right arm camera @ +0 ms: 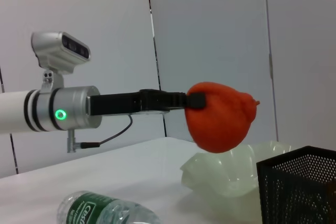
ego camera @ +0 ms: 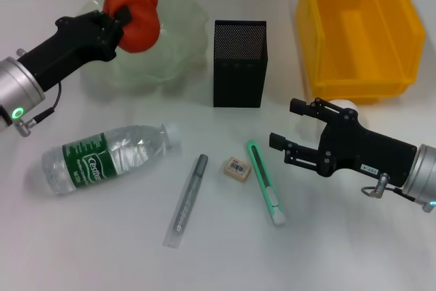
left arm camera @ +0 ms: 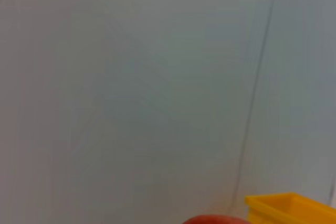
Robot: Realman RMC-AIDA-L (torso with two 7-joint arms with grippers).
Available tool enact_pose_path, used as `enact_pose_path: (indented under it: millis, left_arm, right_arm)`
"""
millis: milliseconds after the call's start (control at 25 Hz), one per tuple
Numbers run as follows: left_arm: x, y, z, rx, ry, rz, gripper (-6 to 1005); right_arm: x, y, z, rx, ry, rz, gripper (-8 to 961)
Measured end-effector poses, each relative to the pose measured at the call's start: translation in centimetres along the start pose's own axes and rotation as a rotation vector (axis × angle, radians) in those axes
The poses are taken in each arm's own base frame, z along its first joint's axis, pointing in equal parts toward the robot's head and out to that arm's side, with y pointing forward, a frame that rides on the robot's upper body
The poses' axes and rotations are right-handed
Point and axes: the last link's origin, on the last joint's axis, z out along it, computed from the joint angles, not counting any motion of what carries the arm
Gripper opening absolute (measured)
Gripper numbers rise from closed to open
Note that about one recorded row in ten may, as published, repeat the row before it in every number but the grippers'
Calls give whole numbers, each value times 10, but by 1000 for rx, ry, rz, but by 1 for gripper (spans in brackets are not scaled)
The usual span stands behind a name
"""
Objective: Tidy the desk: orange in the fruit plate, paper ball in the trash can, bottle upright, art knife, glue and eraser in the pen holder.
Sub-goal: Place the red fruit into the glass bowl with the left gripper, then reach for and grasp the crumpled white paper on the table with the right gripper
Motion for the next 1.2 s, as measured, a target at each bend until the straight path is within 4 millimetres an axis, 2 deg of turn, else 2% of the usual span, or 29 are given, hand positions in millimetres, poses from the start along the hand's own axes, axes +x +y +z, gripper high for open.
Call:
enact_pose_path:
  millis: [280, 800, 1040, 1160, 1200]
  left_arm:
    - [-3, -10, 14, 75, -52, 12, 71]
    - [-8, -7, 24, 85, -81, 35, 82]
    - [-7, -8, 24, 87, -73, 33, 283]
    - [-1, -4, 24, 58, -39, 22, 490]
    - [1, 0, 23, 29, -17, 17, 513]
  right_arm:
    - [3, 1, -4, 26, -9, 18, 771]
    - [4, 1, -6, 32, -7, 23, 770]
    - [4, 1, -6, 32, -8, 21, 770]
    - [3, 0, -7, 42, -13, 14, 770]
    - [3, 0, -7, 44, -15, 13, 770]
